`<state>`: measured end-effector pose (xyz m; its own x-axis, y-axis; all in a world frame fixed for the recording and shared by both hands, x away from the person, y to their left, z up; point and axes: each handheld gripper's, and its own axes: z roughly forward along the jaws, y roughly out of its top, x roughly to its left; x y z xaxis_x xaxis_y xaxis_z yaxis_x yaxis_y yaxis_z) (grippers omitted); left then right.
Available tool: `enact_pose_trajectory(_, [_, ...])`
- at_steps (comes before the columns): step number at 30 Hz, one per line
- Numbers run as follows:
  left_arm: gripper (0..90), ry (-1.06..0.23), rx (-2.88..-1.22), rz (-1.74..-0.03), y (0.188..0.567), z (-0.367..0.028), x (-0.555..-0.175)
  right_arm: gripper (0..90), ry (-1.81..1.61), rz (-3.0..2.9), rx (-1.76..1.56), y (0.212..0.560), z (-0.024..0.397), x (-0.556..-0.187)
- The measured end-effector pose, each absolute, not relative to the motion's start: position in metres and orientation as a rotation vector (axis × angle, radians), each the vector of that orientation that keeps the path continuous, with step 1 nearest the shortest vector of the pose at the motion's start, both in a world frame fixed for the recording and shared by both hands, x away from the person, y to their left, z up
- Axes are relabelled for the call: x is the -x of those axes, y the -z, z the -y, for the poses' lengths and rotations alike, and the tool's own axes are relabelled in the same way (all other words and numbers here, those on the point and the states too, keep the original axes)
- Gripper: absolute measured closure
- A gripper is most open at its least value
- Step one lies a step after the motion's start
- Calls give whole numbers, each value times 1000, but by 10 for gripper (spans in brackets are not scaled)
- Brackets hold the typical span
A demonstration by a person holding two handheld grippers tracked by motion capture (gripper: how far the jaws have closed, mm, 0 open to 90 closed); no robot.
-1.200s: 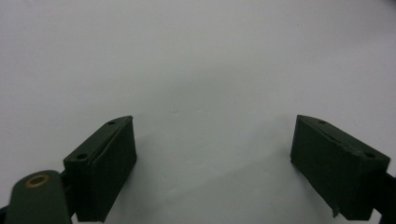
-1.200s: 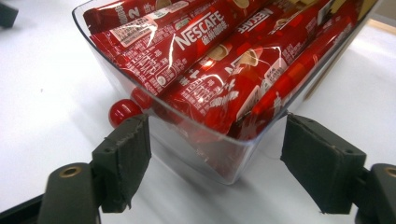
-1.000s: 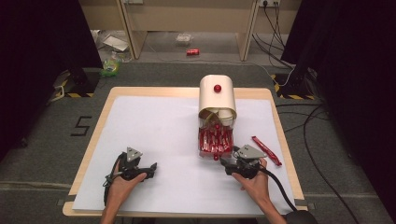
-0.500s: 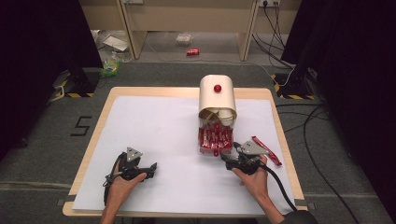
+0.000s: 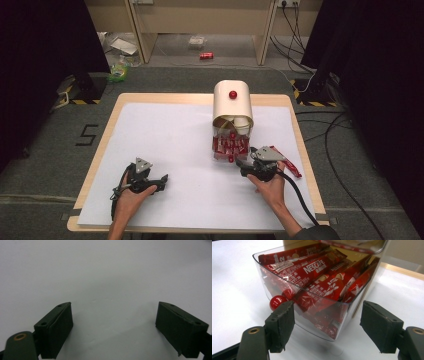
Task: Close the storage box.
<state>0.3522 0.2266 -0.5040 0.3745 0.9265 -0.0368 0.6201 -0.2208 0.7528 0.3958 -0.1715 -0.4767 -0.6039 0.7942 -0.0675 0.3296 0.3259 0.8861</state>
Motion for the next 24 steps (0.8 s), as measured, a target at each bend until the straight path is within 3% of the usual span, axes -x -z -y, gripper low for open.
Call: enact_pose_trajectory(24, [135,-562,-1939,-1333,504,-227,-352,262,-1245,-2070,-1020,476,171,-414])
